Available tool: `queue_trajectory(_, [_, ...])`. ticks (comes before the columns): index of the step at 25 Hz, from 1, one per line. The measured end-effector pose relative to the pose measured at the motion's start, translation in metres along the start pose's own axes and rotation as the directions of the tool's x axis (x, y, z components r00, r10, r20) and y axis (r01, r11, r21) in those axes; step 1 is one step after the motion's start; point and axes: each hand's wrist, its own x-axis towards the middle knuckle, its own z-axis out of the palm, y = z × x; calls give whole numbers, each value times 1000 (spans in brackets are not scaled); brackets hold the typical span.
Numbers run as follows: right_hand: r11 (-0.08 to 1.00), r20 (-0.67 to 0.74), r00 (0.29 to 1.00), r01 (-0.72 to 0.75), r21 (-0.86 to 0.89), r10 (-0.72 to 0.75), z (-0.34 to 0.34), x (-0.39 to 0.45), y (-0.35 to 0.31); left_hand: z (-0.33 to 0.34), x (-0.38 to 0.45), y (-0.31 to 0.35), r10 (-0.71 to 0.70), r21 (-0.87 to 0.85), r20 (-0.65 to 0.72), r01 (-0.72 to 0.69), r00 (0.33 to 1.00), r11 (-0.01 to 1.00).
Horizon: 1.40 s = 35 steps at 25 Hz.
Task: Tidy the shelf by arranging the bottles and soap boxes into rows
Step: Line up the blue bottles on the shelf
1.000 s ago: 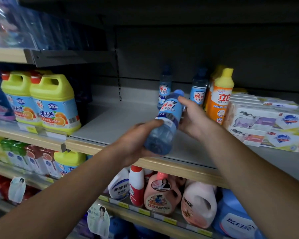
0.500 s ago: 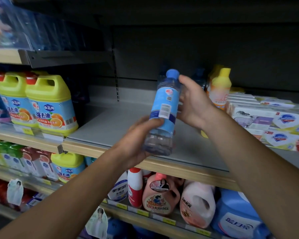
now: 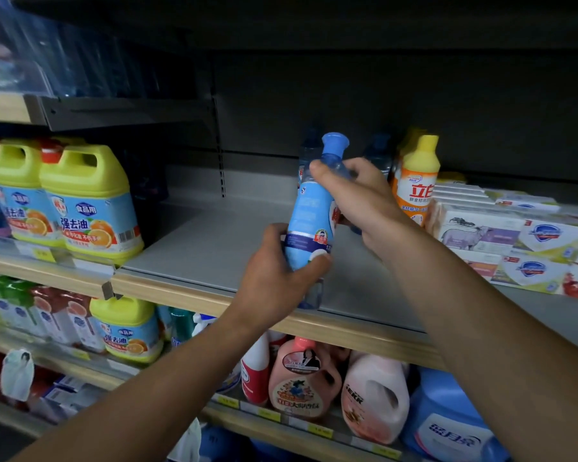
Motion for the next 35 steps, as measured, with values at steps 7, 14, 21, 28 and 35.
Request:
queue_trajectory(7, [738, 425, 833, -529, 419, 355, -11, 6, 30, -20, -2, 40, -321, -600, 647, 722, 691, 346])
queue_trajectory(14, [725, 435, 785, -597, 344, 440, 1, 0, 44, -13, 4, 44, -302, -648, 660, 725, 687, 233])
queue_trajectory(21, [844, 293, 953, -98, 527, -72, -10, 15, 23, -9, 22, -2, -51, -268, 304, 136, 951, 954])
queue_trajectory(28, [954, 406, 865, 249, 165, -296, 3, 8, 23, 7, 56, -63, 86, -69, 101, -79, 991, 994])
queue_trajectory(35, [938, 265, 956, 204, -280, -129, -3, 32, 80, 15, 87, -89, 68, -5, 69, -67, 995, 998])
